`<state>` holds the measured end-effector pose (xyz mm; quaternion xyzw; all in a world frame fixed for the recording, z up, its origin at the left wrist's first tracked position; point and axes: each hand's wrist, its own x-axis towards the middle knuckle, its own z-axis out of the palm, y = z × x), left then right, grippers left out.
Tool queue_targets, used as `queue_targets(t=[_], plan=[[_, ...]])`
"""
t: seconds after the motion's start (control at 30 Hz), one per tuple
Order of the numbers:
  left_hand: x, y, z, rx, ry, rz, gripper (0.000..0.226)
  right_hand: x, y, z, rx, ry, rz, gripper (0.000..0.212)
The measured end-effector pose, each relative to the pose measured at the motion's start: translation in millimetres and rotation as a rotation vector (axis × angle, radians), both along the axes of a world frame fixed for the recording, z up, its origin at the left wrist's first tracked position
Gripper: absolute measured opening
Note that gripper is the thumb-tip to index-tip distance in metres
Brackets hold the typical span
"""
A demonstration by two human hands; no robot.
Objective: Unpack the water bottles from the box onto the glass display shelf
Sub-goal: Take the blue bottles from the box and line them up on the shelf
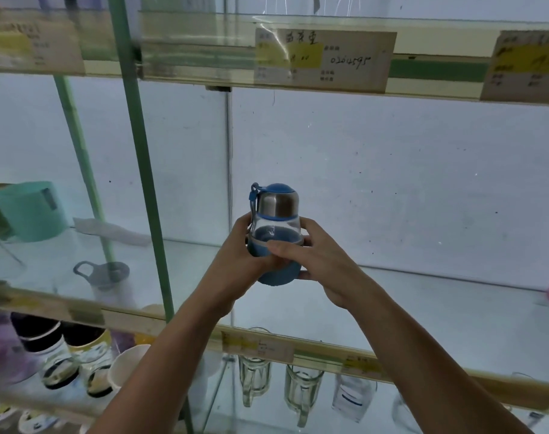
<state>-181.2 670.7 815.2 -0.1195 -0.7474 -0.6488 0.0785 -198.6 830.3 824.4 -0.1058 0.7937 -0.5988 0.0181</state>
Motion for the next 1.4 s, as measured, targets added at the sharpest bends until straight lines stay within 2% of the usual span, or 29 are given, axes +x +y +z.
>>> queue_targets(t=[0.3, 0.63, 0.93, 1.4], plan=[[-12.8, -3.0, -2.0, -0.111, -0.011, 0.010, 0.079, -9.9, -2.7, 0.2, -0.009, -0.083, -0.001, 0.066], [-15.3, -9.9, -0.6, -0.175, -0.043, 0.029, 0.087, -13.9, -16.1, -0.8, 0.091, -0.014, -0.055, 0.075], [-8.2, -9.1, -15.7, -0.339, -0.047, 0.170, 0.104, -22.0, -34.3, -1.7, 0.222, 0.025, -0.101, 0.083], [5.1, -17.0, -22.4, -0.528, 0.042, 0.179, 0.100, -28.2, -57.4, -7.2, 0.349, 0.086, -0.176, 0.083]])
